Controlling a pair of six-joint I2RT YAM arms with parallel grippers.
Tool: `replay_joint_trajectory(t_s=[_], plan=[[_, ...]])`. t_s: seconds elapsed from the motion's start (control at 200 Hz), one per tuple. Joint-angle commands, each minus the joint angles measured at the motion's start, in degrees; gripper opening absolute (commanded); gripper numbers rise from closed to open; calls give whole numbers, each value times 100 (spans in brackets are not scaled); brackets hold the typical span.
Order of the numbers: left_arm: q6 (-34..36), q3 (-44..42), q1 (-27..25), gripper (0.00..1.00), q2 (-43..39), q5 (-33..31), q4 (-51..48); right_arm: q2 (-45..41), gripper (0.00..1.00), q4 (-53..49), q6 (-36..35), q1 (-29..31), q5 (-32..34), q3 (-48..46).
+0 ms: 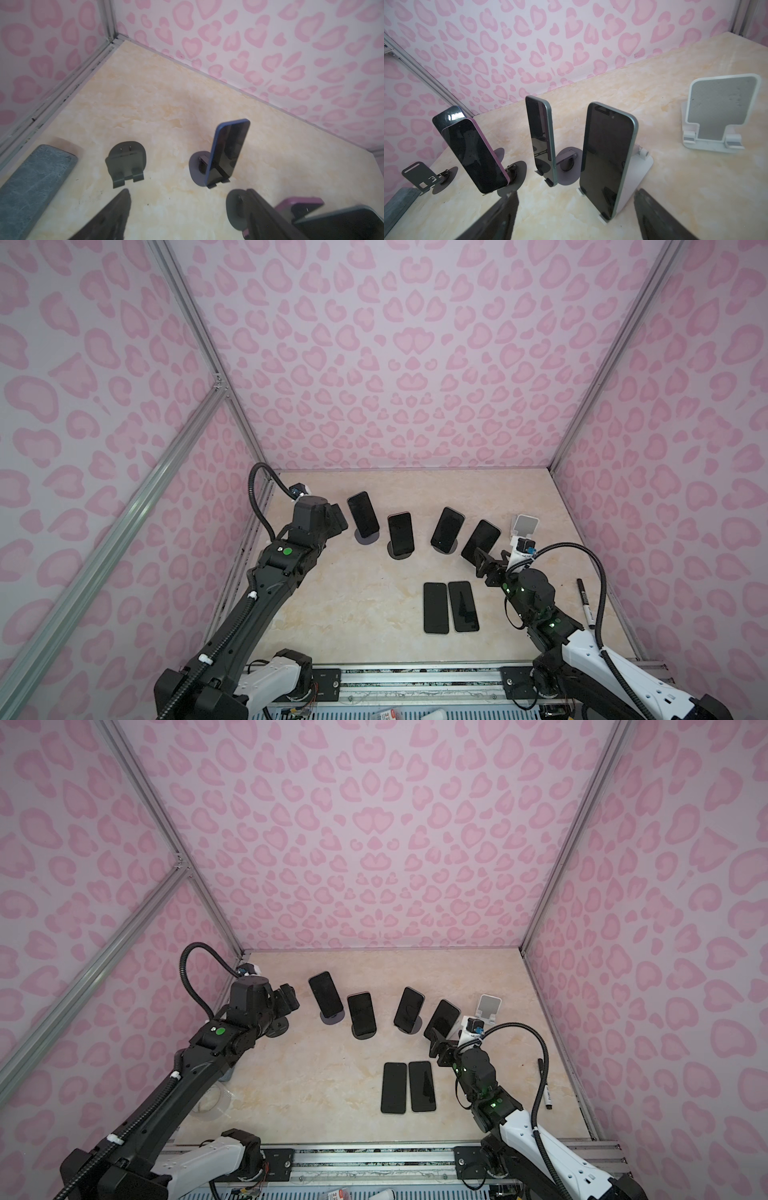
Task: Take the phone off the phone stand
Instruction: 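Swing the left gripper over the purple-edged phone on its dark stand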
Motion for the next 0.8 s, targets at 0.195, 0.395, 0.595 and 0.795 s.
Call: replay_joint_trajectory(t_s=[0.195, 0.395, 0.595, 0.795], plan=[[-493, 69, -1364, 88, -11, -513, -151, 23, 89, 135, 39, 46, 295, -109], [-726, 522, -1971, 90, 638, -718, -258, -57, 89, 102, 40, 46, 327, -99], [-1006, 1322, -2263, 95, 1580, -793, -591, -126, 89, 102, -16, 46, 400, -123], [-1373, 2178, -2425, 98, 2474, -882, -1106, 60, 90, 84, -13, 50, 239, -30]])
